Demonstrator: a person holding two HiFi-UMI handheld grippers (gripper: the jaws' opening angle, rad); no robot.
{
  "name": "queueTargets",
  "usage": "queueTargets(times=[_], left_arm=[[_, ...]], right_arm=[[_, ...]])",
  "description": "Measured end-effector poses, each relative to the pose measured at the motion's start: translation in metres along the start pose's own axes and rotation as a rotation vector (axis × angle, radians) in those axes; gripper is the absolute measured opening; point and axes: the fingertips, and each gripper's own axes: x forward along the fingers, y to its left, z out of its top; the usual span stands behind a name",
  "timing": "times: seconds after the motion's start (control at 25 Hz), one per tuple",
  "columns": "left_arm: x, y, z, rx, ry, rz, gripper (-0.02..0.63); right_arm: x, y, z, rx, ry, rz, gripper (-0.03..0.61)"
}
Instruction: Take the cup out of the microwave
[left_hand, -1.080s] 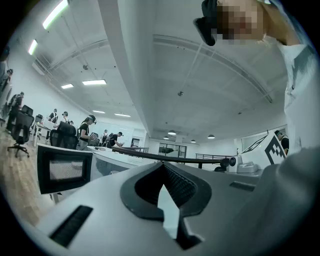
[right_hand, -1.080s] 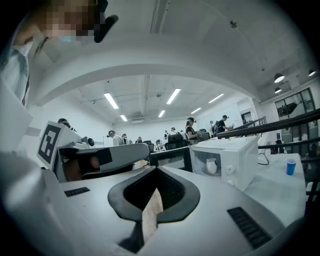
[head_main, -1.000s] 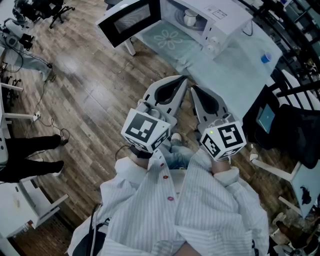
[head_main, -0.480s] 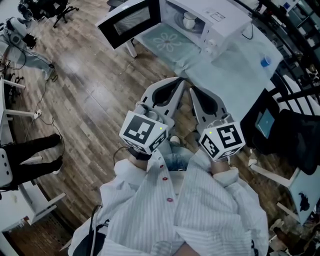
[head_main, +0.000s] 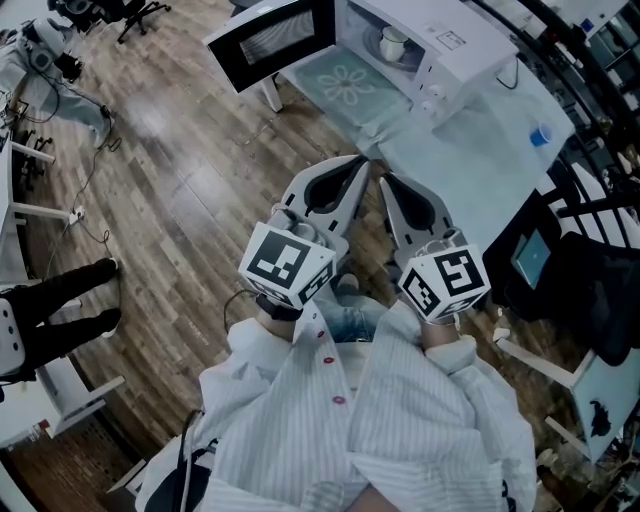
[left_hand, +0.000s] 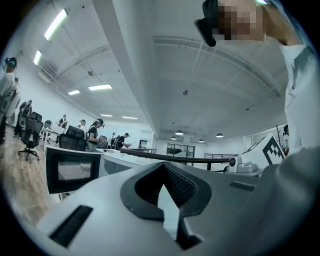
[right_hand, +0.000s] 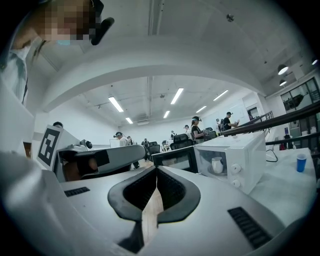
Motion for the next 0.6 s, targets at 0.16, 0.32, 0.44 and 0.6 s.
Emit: queueTargets(times=[0.16, 0.32, 0.44, 0.6], left_arm=[[0.006, 0.017, 0.001, -0.009, -0.001, -0.007, 0.008], [0.02, 0.044, -0.002, -0.016, 0.005, -0.02, 0.009], [0.031, 0.071, 0.0, -0.023, 0.011, -0.031, 0.009], [0.048, 0.114, 0.005, -0.026, 0.018, -0.045, 0.009]], right_arm=[[0.017, -0.003, 0.001, 0.004, 0.005, -0.007, 0.035], [0.045, -0.014, 0.002, 0.016, 0.009, -0.024, 0.035], [0.072, -0.021, 0.006, 0.022, 0.012, -0.04, 0.035], [0.114, -0.03, 0.015, 0.024, 0.01, -0.059, 0.035]])
